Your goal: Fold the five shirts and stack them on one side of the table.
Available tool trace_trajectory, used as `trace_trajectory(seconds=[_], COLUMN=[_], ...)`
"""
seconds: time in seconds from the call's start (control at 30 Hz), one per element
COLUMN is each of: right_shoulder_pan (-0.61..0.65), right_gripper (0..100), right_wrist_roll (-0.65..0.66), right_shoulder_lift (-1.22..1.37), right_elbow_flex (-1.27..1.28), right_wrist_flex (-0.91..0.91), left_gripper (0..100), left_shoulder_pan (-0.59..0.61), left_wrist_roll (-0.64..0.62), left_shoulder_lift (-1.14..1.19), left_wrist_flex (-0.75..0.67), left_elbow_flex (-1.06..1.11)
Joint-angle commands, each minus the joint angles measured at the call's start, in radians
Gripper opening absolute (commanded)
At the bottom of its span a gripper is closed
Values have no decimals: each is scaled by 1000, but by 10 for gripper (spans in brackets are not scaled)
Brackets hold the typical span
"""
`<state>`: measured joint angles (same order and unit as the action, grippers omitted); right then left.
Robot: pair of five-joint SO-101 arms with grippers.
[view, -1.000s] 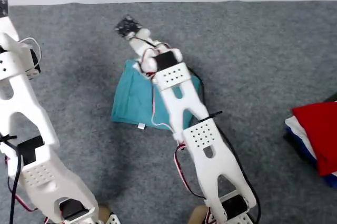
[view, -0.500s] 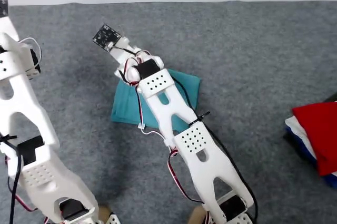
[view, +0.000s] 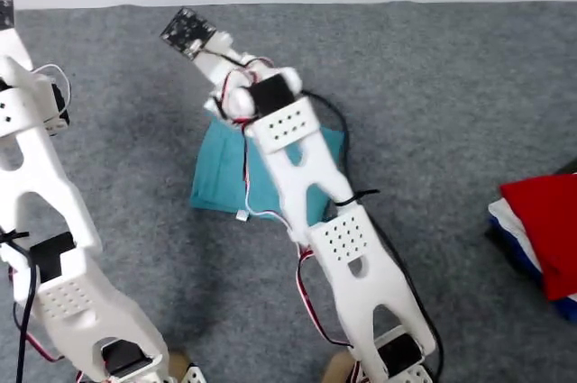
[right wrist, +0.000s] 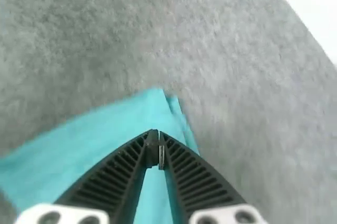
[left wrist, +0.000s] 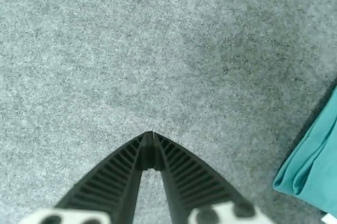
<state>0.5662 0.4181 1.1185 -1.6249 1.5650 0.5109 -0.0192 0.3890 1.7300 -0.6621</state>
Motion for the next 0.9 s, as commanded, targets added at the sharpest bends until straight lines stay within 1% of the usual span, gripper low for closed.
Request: trace_trajectory(seconds=[0.0,0.07,0.13,0.23,0.43,0.63,0.8,0.87], right_shoulder_pan=[-44,-64,-99,-150,-182,-179,-177,-177], right_gripper=[9,9,9,9,15,78,164,173], right_wrist_roll=[-20,-74,-129,-175,-304,-480,-583,-589], right_shoulder_lift=[-107,-113,-124,-168,-364,-572,-659,-674], right_elbow_flex=[-55,-54,-35,28,388,792,985,1031], right_wrist_flex=[142,226,236,234,231,229,229,229], left_gripper=[2,2,2,2,2,2,2,2], left_shoulder_pan=[-8,-8,-8,-6,-5,-5,-8,-8], left_wrist_roll=[-8,-8,-8,-8,-8,-8,-8,-8], left_shoulder_lift=[-63,-64,-64,-63,-60,-57,-55,-55], left_wrist_flex=[0,2,2,2,2,-2,-6,-6], left_elbow_flex=[-4,-4,-4,-4,-4,-2,-2,-2])
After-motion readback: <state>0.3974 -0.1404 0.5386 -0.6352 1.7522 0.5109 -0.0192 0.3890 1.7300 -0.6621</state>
